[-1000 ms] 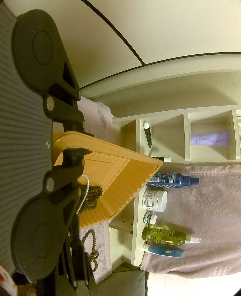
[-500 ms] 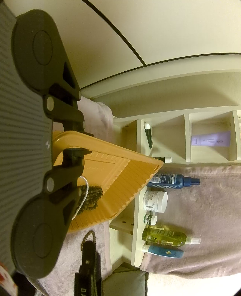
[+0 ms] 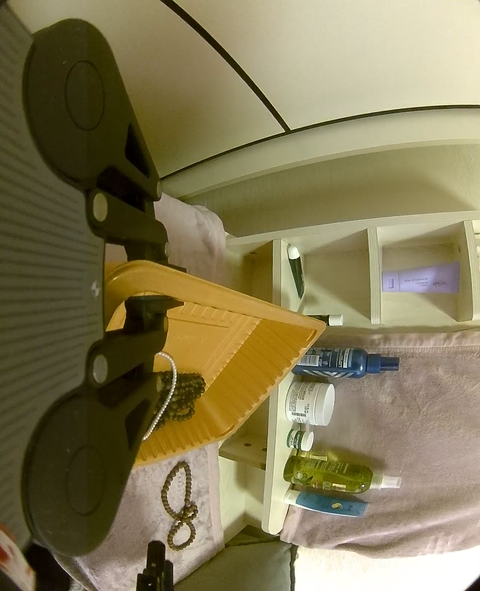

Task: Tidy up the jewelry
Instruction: 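Move the open right tool over the wooden bead strand on the towel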

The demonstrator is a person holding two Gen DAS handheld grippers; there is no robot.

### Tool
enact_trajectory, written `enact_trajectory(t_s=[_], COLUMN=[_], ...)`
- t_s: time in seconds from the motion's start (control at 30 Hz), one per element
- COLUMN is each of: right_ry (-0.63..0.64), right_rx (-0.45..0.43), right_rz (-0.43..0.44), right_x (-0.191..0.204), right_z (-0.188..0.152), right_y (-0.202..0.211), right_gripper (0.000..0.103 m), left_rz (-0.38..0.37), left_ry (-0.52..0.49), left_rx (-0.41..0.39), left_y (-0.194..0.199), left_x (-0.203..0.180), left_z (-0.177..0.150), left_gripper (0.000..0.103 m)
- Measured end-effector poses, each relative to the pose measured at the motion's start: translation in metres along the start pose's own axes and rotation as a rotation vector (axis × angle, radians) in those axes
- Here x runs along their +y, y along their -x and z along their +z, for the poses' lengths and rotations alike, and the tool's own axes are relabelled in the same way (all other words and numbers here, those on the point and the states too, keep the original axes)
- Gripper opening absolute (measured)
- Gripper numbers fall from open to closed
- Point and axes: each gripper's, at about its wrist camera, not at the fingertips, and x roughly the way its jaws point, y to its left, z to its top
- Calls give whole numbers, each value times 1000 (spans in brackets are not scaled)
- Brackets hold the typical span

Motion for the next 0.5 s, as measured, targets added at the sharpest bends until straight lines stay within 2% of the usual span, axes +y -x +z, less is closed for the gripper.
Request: enact_trajectory(t_s=[0.23, 0.5], right_ry=[2, 219], right_rx=[-10, 5], right_rz=[-70, -99], right_x=[-25, -19], right_z=[-1, 5], right_y=[0, -25], right_gripper=[56, 55], left_rz=[1, 5], left_ry=[-4, -8], left_rx=[2, 3], left_y=[-1, -2], left_x=[0, -1], left_z=[0, 0], left_gripper=[7, 7])
